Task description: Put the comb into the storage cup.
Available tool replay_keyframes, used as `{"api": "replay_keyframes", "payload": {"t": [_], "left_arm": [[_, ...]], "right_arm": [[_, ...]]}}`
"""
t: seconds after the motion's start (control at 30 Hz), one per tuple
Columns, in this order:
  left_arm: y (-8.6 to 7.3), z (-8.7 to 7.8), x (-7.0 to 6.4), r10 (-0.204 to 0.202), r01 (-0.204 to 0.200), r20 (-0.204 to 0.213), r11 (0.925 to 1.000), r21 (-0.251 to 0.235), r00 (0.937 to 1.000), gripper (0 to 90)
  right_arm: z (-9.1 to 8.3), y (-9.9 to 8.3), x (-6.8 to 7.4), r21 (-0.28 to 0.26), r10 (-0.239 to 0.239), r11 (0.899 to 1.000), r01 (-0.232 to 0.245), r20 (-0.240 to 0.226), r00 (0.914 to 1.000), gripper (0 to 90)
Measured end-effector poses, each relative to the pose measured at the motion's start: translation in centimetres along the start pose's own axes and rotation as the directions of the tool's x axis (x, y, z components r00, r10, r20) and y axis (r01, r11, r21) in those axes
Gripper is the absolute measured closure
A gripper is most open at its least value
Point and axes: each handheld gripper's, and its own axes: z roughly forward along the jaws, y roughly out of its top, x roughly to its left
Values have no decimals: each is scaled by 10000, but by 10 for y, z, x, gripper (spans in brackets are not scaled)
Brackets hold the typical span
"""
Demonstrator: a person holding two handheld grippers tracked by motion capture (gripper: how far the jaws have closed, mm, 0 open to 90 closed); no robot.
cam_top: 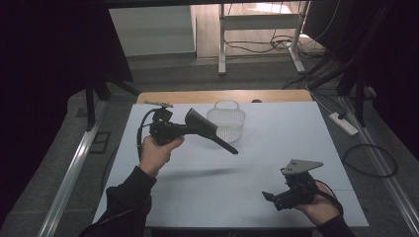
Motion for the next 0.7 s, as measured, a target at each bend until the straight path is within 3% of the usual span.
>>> {"api": "replay_keyframes", "payload": {"t": [0.7], "left_arm": [[19, -9, 8, -36, 24, -299, 9992, -402, 9995, 831]], "right_arm": [[-23, -23, -5, -96, 638, 9980, -632, 777, 9949, 0]]}}
